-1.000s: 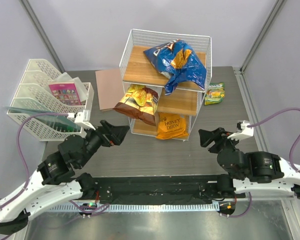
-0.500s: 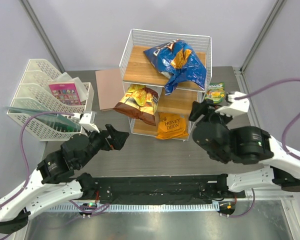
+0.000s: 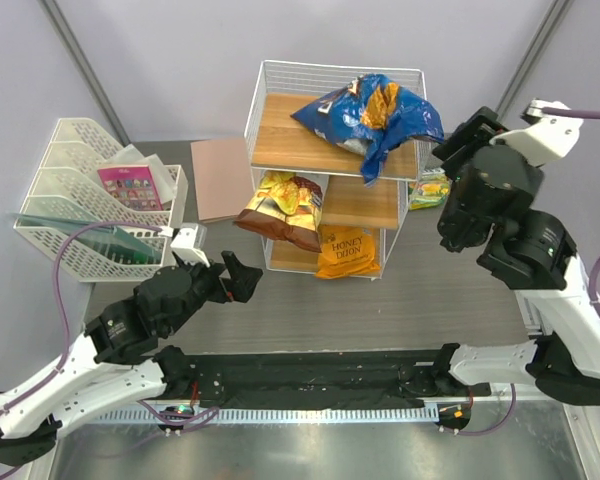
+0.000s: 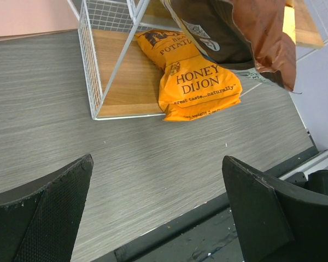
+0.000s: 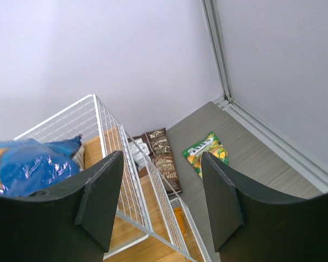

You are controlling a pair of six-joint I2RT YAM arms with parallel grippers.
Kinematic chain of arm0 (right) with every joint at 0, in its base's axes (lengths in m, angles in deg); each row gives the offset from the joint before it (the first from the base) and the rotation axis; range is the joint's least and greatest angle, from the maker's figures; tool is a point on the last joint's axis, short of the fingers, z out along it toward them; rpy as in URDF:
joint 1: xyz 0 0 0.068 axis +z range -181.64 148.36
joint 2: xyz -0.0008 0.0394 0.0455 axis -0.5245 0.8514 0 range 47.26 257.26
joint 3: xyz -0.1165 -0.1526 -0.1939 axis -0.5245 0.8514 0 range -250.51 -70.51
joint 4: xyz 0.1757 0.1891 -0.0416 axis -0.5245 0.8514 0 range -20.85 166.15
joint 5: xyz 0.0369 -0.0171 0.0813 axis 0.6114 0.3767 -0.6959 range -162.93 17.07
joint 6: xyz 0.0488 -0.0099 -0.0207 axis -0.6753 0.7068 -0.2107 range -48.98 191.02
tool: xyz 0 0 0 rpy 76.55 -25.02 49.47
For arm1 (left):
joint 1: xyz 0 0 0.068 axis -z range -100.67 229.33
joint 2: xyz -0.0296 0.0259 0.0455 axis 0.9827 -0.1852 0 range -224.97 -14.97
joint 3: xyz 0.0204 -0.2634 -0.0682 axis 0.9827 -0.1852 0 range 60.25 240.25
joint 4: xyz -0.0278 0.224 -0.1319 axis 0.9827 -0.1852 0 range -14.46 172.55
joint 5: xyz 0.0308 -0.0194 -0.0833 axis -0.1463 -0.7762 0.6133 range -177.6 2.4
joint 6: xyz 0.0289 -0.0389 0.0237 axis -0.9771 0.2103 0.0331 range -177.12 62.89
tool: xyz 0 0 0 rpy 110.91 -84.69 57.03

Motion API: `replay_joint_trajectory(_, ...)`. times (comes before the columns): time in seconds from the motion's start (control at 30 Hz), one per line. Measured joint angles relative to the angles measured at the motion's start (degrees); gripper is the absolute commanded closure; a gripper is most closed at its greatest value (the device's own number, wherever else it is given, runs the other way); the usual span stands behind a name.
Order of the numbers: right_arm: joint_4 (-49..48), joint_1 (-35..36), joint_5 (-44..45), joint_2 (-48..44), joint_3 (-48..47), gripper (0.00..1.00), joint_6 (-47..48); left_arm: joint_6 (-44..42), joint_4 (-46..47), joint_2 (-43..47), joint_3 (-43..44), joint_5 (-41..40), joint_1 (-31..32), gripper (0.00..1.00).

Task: Place and organize the chips bags onto the shelf
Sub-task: Pick up the potato chip from the center of the board.

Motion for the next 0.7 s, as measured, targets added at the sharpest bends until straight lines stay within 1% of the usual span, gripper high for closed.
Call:
replay_joint_trajectory(0.1, -6.1, 0.0, 0.0, -2.7, 1.2, 0.36, 5.2, -0.3, 0.3, 0.0, -0.6, 0.0, 0.0, 0.0)
replay_joint_trajectory(0.17, -7.0, 0.0, -0.5, -3.9, 2.1, 0.36, 5.7, -0.7, 0.6, 0.0, -0.7, -0.1, 0.0, 0.0)
replay_joint_trajectory(0.3, -3.6, 0.0, -1.9, -5.9, 3.8, 0.36, 1.6, -1.5, 1.1, -0.9, -0.9, -0.4, 0.0, 0.0)
replay_joint_trajectory(0.43, 0.4, 0.0, -1.2, -8.1, 7.1, 0.36, -2.1, -1.6, 1.2, -1.6, -0.9, -0.5, 0.0, 0.0)
replay_joint_trajectory(0.53, 2.4, 0.0, -0.4, -9.0, 8.9, 0.36, -2.8, -1.4, 0.7, -0.7, -0.9, -1.0, 0.0, 0.0)
replay_joint_trajectory(0.7, 3.0, -0.1, 0.8, -8.5, 8.3, 0.36, -2.3, 0.4, -2.8, 3.3, -0.9, -2.3, 0.0, 0.0)
